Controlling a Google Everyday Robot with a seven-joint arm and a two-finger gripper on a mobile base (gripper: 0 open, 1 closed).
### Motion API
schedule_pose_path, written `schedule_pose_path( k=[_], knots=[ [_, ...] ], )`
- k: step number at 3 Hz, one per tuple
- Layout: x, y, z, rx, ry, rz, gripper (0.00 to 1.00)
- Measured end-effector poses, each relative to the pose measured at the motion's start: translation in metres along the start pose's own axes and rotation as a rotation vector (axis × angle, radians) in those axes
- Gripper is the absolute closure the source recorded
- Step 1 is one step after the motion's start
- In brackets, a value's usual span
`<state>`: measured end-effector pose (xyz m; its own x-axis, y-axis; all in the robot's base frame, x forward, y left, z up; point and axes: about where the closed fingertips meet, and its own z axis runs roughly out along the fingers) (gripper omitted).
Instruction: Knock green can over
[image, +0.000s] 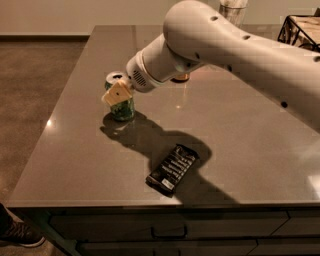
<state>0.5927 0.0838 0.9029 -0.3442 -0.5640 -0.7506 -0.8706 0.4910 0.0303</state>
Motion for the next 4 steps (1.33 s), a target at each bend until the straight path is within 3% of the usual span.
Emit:
schedule_pose_path(
  k=[1, 2, 3, 4],
  knots=[
    [-0.006, -0.003, -0.011, -0.032, -0.012, 0.009, 0.65],
    [-0.008, -0.012, -0.042, -0.055, 0.02, -0.019, 0.87],
    [-0.006, -0.027, -0.074, -0.064, 0.108, -0.074, 1.0],
    [0.011, -0.029, -0.091, -0.072, 0.258, -0.156, 1.0]
  ],
)
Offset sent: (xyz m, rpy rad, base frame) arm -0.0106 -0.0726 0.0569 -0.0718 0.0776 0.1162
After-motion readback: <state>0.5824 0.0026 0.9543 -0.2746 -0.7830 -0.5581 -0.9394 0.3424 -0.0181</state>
